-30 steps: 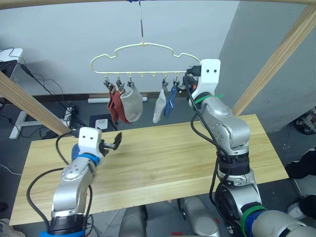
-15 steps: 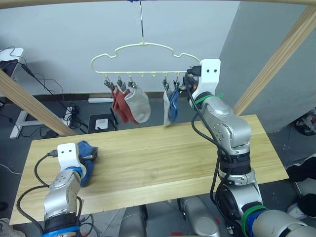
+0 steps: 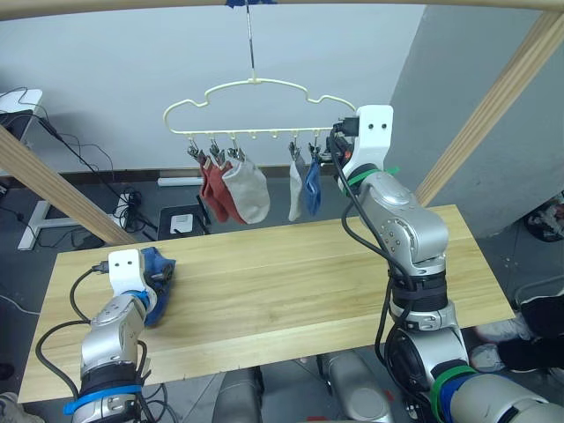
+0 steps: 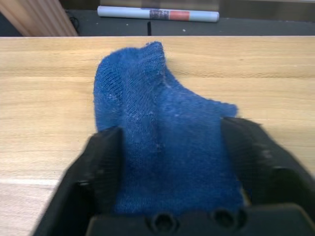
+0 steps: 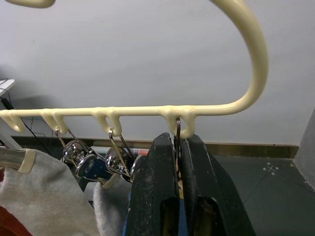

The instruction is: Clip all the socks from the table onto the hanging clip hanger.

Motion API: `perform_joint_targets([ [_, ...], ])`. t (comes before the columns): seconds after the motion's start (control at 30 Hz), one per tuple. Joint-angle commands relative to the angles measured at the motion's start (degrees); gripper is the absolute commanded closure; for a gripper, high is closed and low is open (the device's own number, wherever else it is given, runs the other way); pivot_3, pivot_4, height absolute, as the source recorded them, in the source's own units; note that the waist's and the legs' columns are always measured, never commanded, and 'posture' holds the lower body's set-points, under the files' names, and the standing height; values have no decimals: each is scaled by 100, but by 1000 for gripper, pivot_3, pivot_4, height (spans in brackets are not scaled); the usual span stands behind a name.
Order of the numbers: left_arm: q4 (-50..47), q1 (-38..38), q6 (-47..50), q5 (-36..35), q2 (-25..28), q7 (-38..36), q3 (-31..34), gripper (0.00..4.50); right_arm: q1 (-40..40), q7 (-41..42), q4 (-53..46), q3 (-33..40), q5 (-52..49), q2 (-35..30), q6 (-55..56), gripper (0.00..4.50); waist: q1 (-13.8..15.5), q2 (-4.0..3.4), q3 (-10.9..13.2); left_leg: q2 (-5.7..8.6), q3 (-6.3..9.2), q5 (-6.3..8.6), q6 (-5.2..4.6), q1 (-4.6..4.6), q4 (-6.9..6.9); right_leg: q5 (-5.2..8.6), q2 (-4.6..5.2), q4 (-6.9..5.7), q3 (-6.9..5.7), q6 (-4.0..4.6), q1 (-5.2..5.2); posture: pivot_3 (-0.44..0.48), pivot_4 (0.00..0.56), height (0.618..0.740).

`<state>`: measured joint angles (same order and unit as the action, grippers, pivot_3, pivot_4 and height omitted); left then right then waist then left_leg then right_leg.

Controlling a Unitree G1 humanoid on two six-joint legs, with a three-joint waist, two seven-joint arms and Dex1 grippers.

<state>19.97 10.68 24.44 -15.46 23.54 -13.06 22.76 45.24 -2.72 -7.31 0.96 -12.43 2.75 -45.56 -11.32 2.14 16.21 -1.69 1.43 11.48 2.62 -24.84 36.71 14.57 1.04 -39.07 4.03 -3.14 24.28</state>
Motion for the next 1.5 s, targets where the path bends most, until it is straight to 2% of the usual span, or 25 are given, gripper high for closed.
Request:
perform_joint_targets([
  [0.03,-57,-174,156,-36,-49,-130,-128,2572,164,29,-186,-28,-5,57,99,4500,-1,-1,-5,0,0,0,0,0,0,0,-1,0,0,0,0,-225,228,740],
  [0.17,-392,-319,116,-17,-62,-511,-424,3701,162,15,-186,-21,-2,69,121,4500,1,-1,-6,-1,-1,0,0,0,0,0,0,0,2,0,0,-226,228,740],
  [0.3,-1085,-467,107,-105,-151,-1185,-1051,4206,152,-5,-207,-7,7,72,129,4500,5,-1,-6,-2,-1,0,0,-1,-1,0,3,1,3,0,0,-232,228,740],
  [0.33,-1508,-438,240,-291,-244,-1466,-1331,4264,149,-13,-217,0,10,71,127,4500,5,-1,-6,-2,-1,0,0,-1,-1,0,3,2,3,0,0,-232,228,740],
  [0.47,-2714,-190,785,-862,-537,-2111,-2099,4359,146,-37,-254,18,16,62,111,4500,14,0,-6,-1,1,0,0,-7,-1,0,4,6,2,0,0,-237,226,740],
  [0.63,-3396,239,1154,-1264,-1018,-2005,-2478,4385,161,-46,-296,32,23,43,80,4500,-50,-1,-7,-1,0,0,0,-3,-2,0,-13,5,4,0,0,-248,224,740],
  [0.83,-2955,872,893,-1207,-1727,-1609,-2469,4388,208,-50,-302,61,4,16,47,4500,-49,-2,-7,2,1,0,0,-5,7,0,-17,5,5,-1,-3,-253,225,740],
  [1.03,-2365,1409,686,-1222,-2169,-1480,-2425,4389,238,-62,-300,67,-2,18,26,4500,-68,-2,-7,3,1,0,0,-5,12,1,-19,7,6,-3,-7,-261,228,740],
  [1.5,-1763,1989,414,-1180,-2420,-1351,-2261,4390,241,-56,-326,68,-23,30,-52,4500,-115,-2,-7,3,2,0,-1,-6,10,1,-20,8,6,-3,-7,-273,230,740],
])
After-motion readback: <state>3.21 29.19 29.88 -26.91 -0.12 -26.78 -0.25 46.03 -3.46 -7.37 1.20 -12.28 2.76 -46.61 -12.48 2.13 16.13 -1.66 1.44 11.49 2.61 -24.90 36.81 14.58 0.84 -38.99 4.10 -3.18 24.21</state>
